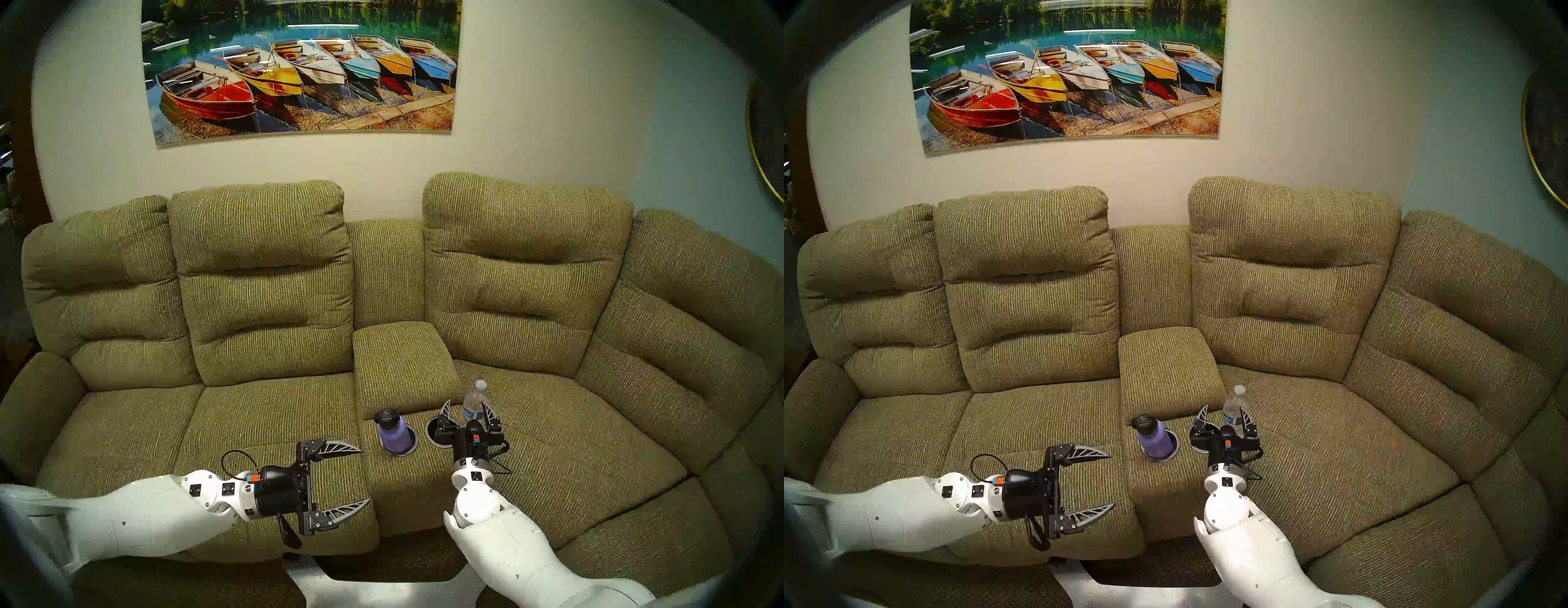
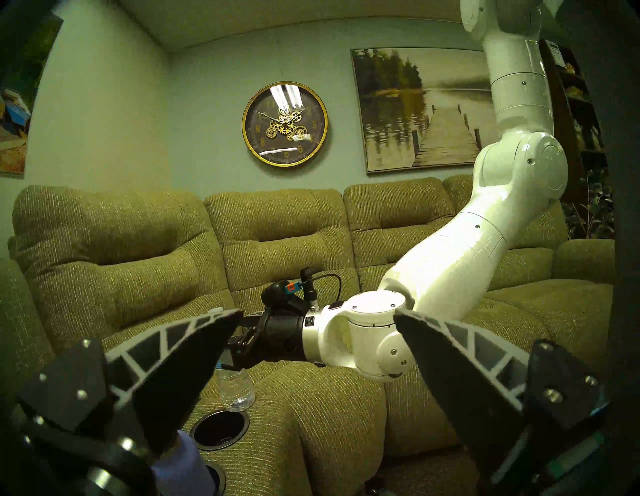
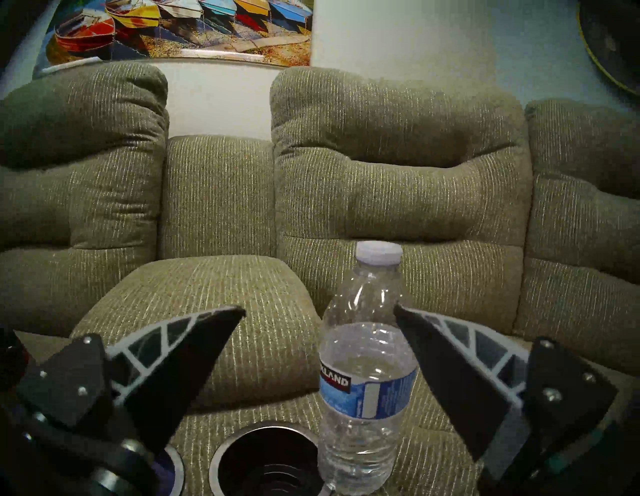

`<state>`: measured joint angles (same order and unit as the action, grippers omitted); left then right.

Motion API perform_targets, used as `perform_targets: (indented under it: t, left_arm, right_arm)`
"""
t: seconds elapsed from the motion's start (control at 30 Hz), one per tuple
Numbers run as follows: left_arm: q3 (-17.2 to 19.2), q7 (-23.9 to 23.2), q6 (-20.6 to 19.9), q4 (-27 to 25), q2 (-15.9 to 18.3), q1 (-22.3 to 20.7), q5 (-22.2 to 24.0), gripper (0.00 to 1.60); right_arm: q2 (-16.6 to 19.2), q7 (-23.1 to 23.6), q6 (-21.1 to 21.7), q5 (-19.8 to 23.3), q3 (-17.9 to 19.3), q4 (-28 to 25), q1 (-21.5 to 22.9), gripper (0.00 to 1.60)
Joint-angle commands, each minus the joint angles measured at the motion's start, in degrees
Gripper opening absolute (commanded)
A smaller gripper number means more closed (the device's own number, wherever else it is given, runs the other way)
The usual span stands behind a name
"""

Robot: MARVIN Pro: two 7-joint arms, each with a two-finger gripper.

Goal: Put bottles into cup holders

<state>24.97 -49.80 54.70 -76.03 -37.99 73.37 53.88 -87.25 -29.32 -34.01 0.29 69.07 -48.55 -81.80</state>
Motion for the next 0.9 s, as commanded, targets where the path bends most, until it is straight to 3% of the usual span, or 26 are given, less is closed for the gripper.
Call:
perform_targets:
  t: [0.0, 0.17, 0.57, 0.87]
  left_arm:
    - [1.36, -1.31, 0.30, -2.50, 1.63, 1.10, 0.18, 1.60]
    - [2.05, -1.32, 0.30, -2.84, 1.77, 1.69, 0.03, 1.60]
    - [2.43, -0.85, 0.30, -3.02, 1.84, 2.10, -0.27, 1.60]
    - [2.72, -0.80, 0.30, -3.08, 1.84, 2.34, -0.37, 1.60]
  right_arm:
    - [-2.35, -6.77, -4.64, -4.52, 1.12, 2.06, 3.48, 1.60]
    - [-2.48, -10.37, -6.11, -6.69, 1.47, 6.07, 6.63, 1.60]
    - [-3.41, -5.35, -2.57, -5.70, 3.47, 10.59, 13.47, 1.60]
    - [-4.62, -3.37, 0.91, -4.53, 5.87, 16.82, 18.61, 1.60]
